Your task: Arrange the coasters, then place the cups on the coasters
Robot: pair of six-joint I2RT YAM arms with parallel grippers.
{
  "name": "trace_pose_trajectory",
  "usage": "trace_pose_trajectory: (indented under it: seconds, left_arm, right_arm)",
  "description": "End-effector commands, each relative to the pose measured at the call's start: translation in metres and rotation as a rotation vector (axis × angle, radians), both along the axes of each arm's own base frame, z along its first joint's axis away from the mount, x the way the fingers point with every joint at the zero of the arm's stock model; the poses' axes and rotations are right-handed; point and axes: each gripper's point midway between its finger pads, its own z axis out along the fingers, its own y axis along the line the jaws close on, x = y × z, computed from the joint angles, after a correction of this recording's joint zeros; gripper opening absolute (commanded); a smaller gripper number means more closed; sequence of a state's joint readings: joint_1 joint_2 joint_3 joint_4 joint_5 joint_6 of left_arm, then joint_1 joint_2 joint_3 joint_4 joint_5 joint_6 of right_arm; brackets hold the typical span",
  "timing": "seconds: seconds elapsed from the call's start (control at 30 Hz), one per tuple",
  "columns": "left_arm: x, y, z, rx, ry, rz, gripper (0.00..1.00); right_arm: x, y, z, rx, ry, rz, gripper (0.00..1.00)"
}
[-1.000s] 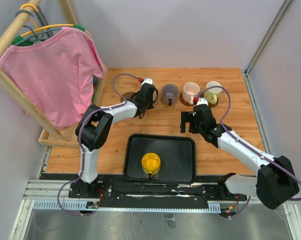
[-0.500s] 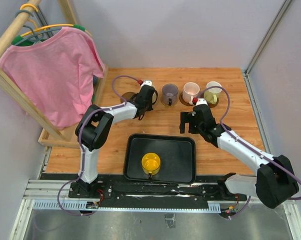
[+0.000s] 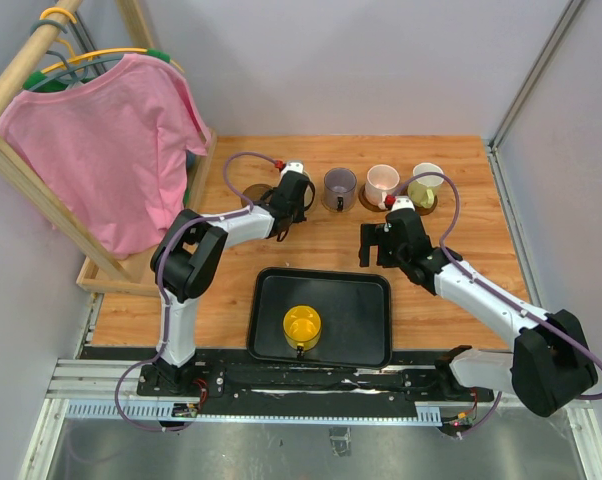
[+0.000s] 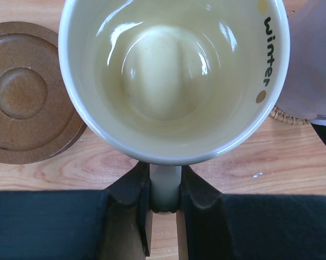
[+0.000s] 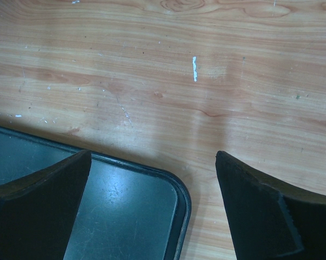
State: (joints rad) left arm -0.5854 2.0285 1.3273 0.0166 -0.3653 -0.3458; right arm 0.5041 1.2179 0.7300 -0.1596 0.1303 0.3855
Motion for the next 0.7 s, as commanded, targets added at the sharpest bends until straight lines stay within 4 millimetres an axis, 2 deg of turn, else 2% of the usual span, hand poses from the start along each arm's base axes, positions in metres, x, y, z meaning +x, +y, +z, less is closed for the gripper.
trace_pose_trajectory:
  seconds: [0.0, 0.13, 0.27, 0.33, 0.53, 0.67]
  left_arm:
    - [0.011, -0.003, 0.016, -0.042, -0.066, 0.020, 0.07]
    - [0.009, -0.003, 0.017, -0.040, -0.065, 0.013, 0.36]
    - [0.007, 0.000, 0.021, -0.031, -0.067, 0.012, 0.53]
    - [0.005, 0.001, 0.023, -0.029, -0.066, 0.010, 0.58]
    - [-0.001, 0.004, 0.032, -0.032, -0.074, 0.008, 0.62]
    - [-0.010, 0.011, 0.047, -0.036, -0.088, 0.009, 0.68]
  right_arm:
    - [0.008, 0.002, 0.009, 0.029, -0.021, -0.008, 0.99]
    - [0.008, 0.003, 0.009, 0.032, -0.022, -0.009, 0.99]
    - [0.008, 0.003, 0.010, 0.037, -0.024, -0.007, 0.99]
    - [0.008, 0.004, 0.010, 0.039, -0.022, -0.008, 0.99]
    - [0.008, 0.005, 0.011, 0.045, -0.023, -0.006, 0.99]
    - [0.007, 0.004, 0.012, 0.047, -0.025, -0.008, 0.99]
